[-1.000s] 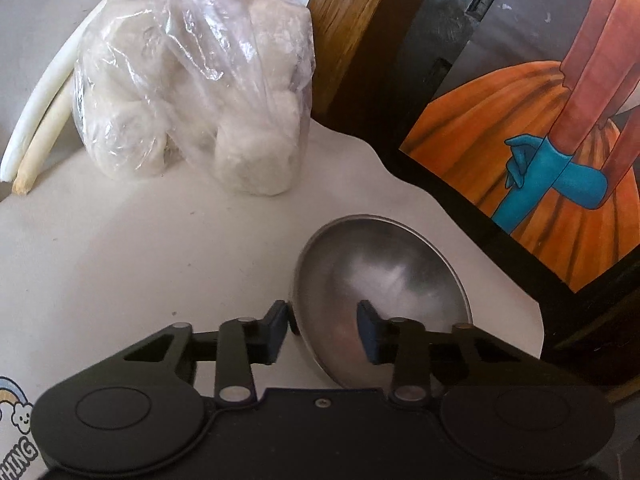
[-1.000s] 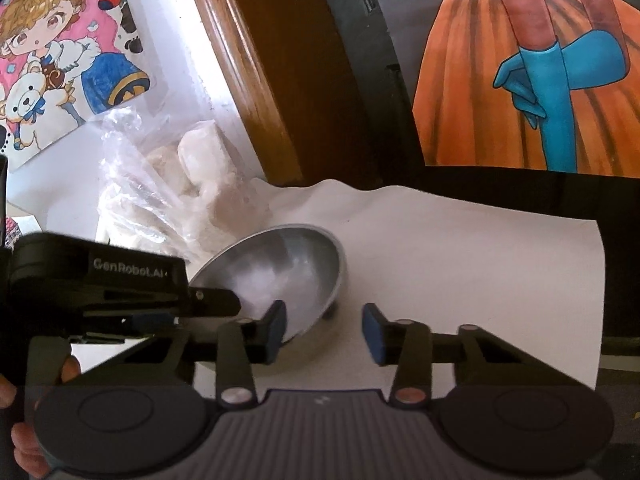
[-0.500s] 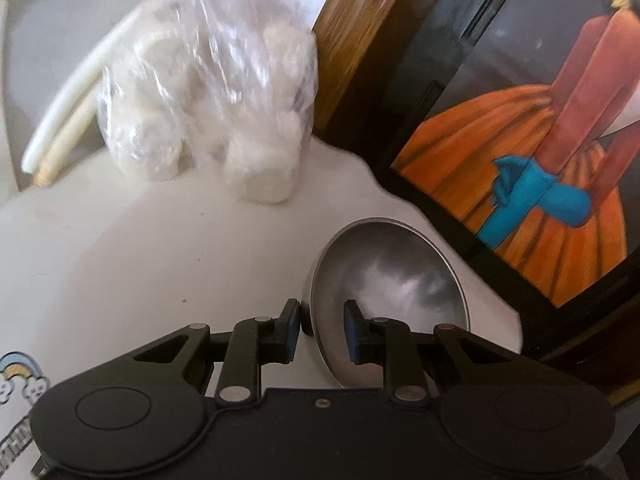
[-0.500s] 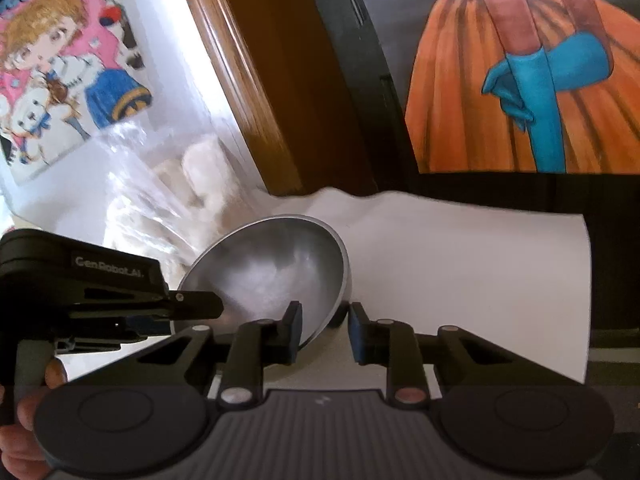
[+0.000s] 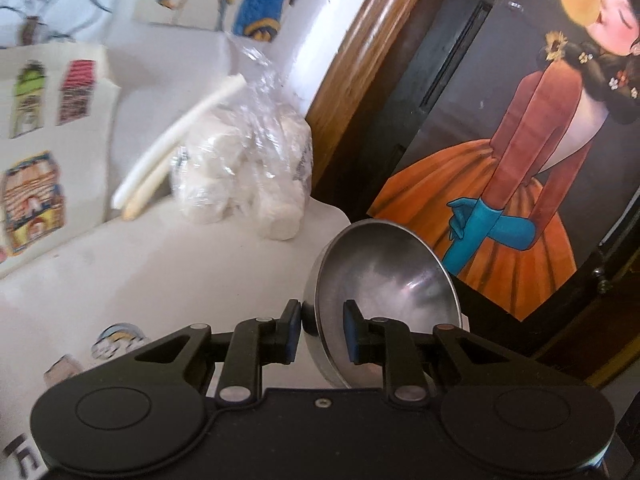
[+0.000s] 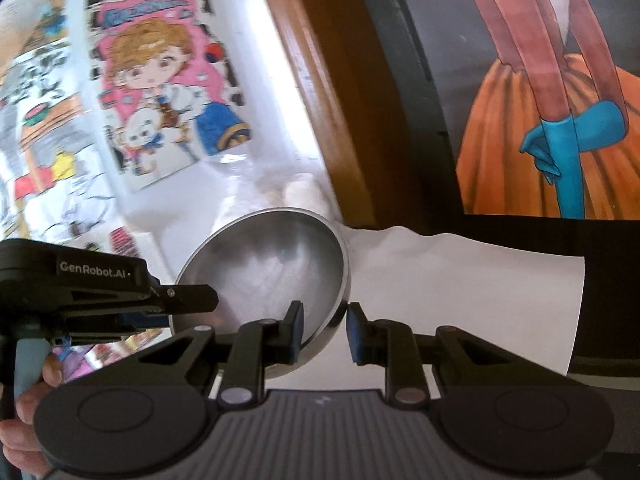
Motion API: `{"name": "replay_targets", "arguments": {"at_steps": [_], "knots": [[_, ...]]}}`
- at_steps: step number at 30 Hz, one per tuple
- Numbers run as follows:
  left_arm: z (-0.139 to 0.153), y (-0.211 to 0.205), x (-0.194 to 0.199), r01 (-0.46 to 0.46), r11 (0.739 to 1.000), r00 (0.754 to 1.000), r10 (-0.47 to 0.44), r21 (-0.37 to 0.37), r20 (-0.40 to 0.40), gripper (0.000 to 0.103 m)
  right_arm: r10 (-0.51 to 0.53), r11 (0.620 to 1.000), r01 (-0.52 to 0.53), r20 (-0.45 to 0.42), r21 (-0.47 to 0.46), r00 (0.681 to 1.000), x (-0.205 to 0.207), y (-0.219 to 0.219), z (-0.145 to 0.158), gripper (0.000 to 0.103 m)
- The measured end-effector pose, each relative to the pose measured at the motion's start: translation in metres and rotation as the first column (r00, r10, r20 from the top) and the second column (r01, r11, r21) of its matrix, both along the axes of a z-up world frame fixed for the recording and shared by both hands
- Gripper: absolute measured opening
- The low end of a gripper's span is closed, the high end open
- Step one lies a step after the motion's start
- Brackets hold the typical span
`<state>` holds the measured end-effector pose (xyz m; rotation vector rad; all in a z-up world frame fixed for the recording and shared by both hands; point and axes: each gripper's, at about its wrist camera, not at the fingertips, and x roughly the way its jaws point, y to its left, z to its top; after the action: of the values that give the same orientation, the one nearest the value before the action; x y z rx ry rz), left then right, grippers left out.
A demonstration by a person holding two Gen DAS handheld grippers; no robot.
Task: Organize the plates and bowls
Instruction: 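Close both grippers on the steel bowl rim and lift it, then carry the steel bowl beside the plate stack, lower it and open both grippers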
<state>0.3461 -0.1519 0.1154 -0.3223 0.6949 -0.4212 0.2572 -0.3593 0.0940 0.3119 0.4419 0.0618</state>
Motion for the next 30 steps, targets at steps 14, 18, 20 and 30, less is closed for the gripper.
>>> {"name": "replay_targets", "arguments": {"at_steps": [14,18,20,30], "knots": [[-0.024,0.104,-0.106,-0.020,0.998,0.998,0.017,-0.056,-0.058,0.023,0.136,0.990,-0.134,-0.061,0.032,0.989,-0.094,0.073,-0.005,0.026],[-0.044,0.128,-0.128,-0.029,0.998,0.996,0.025,-0.051,-0.090,0.023,0.178,0.983,-0.171,-0.108,0.069,0.978,-0.117,0.088,-0.020,0.027],[-0.053,0.135,-0.136,-0.031,0.999,0.994,0.027,-0.036,-0.110,0.023,0.195,0.979,-0.186,-0.134,0.079,0.972,-0.125,0.093,-0.026,0.027],[-0.091,0.154,-0.170,-0.032,0.999,0.974,0.028,-0.013,-0.224,0.023,0.230,0.973,-0.221,-0.234,0.064,0.945,-0.150,0.106,-0.035,0.027]]}}
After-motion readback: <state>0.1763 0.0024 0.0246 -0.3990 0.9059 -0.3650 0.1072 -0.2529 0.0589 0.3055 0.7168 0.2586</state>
